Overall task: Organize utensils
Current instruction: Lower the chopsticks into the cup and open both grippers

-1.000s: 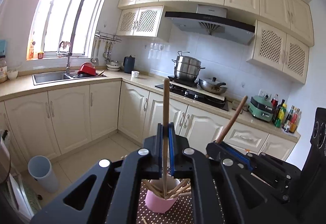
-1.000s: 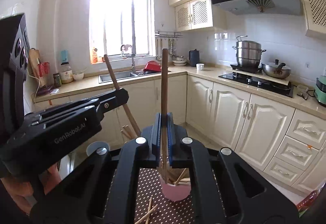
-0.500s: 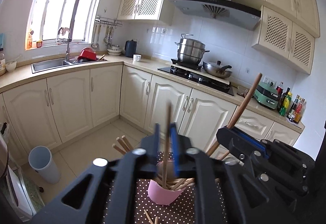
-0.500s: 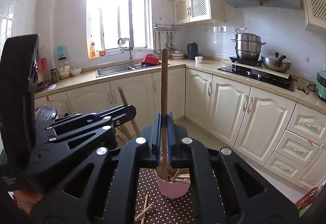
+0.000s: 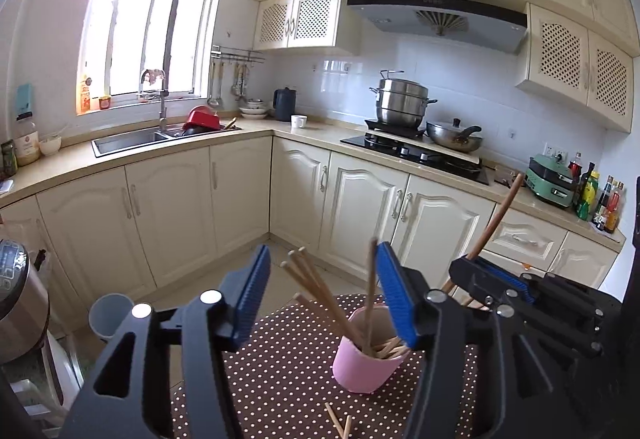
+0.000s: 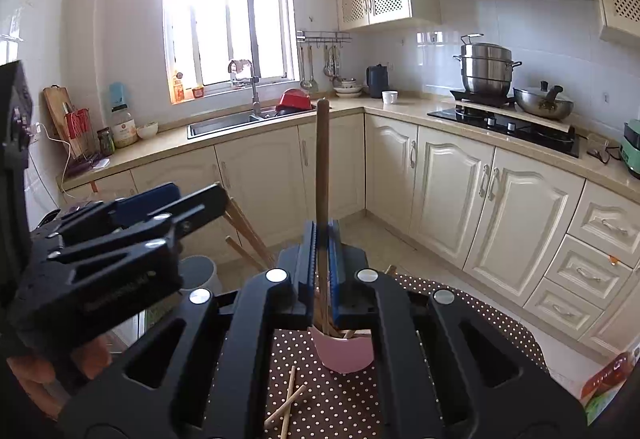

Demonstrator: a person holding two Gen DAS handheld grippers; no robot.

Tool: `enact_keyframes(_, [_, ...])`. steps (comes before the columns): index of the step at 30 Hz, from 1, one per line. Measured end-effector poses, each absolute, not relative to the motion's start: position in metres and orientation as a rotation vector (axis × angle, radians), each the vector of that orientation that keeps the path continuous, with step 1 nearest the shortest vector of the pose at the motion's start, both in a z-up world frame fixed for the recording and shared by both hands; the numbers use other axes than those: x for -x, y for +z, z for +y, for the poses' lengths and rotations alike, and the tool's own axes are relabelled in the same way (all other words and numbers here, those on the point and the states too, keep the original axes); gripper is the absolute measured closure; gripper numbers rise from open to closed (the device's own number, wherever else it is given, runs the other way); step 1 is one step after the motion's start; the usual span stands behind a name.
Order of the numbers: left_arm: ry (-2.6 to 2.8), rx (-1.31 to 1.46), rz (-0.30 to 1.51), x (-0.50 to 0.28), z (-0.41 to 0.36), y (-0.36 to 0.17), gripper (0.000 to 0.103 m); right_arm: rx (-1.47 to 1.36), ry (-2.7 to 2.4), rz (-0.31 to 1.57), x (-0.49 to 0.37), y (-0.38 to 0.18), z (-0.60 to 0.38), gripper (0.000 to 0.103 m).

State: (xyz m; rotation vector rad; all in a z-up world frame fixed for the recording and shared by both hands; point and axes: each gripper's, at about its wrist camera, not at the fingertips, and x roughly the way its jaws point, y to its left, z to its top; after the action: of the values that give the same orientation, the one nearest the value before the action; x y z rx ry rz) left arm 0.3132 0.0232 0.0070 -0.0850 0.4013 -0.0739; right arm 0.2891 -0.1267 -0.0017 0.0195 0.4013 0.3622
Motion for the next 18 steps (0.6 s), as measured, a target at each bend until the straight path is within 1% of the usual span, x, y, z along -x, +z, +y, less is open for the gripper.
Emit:
enact_keyframes(8, [-0.033,0.060,0.425,-0.302,0.037,-0.006,0.044,-0.021,0.353,0.462,-0.293,-0.019,-0.125,0.097])
enact_keyframes(18, [-0.027,0.049,0.455,-0.295,0.043,-0.015,0.044,-0.050,0.350,0.502,-0.290,-0.029,-0.127,0.096])
